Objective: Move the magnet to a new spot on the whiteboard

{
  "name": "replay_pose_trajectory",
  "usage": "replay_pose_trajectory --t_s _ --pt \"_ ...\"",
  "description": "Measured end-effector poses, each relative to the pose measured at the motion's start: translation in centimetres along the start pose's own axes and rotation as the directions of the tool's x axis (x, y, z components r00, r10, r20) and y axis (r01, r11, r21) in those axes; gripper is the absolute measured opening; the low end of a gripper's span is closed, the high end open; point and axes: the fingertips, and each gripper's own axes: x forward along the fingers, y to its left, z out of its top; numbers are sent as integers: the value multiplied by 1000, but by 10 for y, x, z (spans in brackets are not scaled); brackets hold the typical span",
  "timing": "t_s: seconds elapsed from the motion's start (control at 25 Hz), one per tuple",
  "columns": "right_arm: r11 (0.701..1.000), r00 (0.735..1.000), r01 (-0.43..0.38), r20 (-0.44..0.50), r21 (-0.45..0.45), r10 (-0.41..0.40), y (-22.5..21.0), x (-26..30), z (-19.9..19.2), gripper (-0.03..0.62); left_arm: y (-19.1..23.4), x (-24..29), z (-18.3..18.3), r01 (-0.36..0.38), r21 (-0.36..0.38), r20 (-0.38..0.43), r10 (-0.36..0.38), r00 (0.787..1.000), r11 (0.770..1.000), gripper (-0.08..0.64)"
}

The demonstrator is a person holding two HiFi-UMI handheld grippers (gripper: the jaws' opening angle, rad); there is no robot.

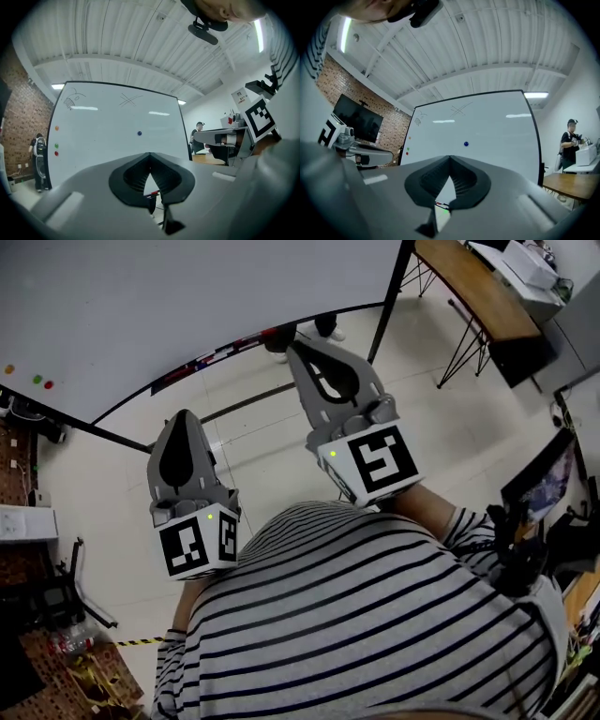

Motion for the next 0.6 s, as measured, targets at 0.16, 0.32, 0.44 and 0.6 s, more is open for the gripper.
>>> replay_pose_trajectory --t_s 0.16,0.32,0.44,0.6 --pt "1000 1000 0 -5 -2 0 -1 3 3 -3 -5 7 -5 15 -21 -17 -15 1000 1000 15" --pt "1000 1000 -5 -11 -23 5 5 7 4 -3 -2 8 -9 22 -31 -27 -23 999 999 15" --pt "1000 1000 -11 -11 -14 11 10 10 4 -3 2 7 -9 20 -30 -32 -21 999 999 15" --pt "1000 1000 -19 -19 -14 19 16 17 5 -3 9 8 -8 15 -41 -36 -16 999 999 15"
